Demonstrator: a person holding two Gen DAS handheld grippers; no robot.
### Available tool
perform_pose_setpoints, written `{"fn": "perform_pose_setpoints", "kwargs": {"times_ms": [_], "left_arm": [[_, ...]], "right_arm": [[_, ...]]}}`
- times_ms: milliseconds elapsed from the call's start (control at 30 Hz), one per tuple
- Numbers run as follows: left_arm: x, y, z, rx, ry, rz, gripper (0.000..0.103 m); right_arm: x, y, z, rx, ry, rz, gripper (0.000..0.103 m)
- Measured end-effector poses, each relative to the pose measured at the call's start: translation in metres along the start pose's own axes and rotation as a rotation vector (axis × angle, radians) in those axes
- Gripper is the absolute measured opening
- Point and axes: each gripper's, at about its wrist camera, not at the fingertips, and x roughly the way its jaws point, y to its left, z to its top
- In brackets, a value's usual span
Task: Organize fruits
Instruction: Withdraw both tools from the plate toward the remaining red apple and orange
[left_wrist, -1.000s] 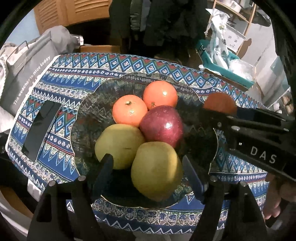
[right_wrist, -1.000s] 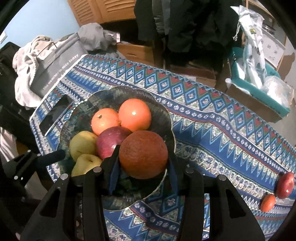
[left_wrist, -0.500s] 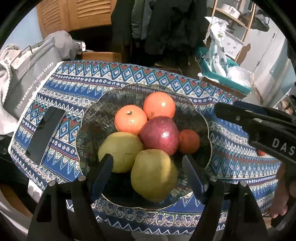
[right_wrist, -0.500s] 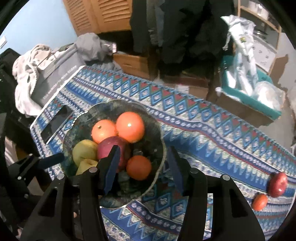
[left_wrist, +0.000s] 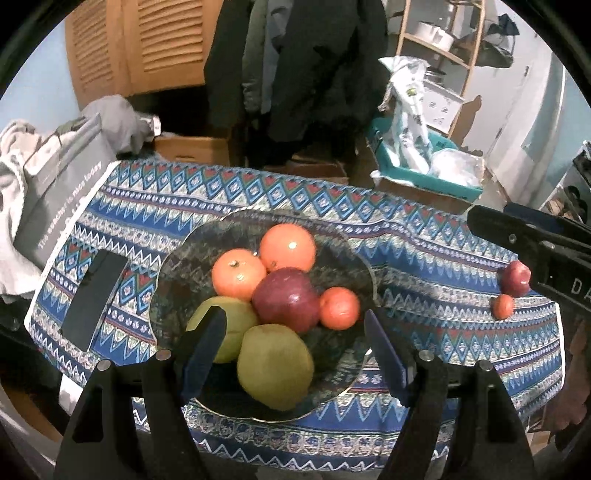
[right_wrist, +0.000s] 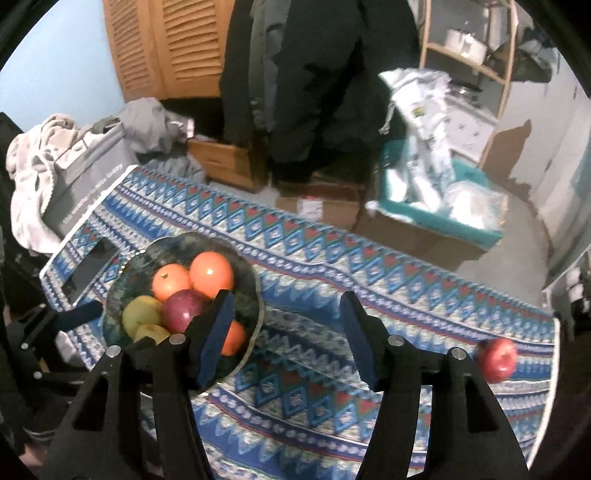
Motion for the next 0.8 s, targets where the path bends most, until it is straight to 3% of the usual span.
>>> {"fn": "perform_pose_setpoints", "kwargs": {"times_ms": [233, 400, 500, 800], "left_arm": [[-0.019, -0.021, 0.006, 0.030, -0.051, -0.022, 0.081], [-0.031, -0.039, 0.011, 0.057, -0.081, -0.035, 0.082], [-0.038, -0.052, 0.012, 0.078, -0.106, -0.038, 0.088], [-0.049, -0.085, 0.015, 0.132, -0.125, -0.062, 0.088]], "right_arm": [[-0.031, -0.020, -0.005, 0.033, -0.048, -0.039, 0.065], [-0.055, -0.036, -0.010, 0.069, -0.090, -0.067, 0.075], [-0.066, -0.044, -0.013, 0.080, -0.102, -0.086, 0.075], [-0.091, -0.075, -0.029, 0.111, -0.129, -0.165, 0.077]]}}
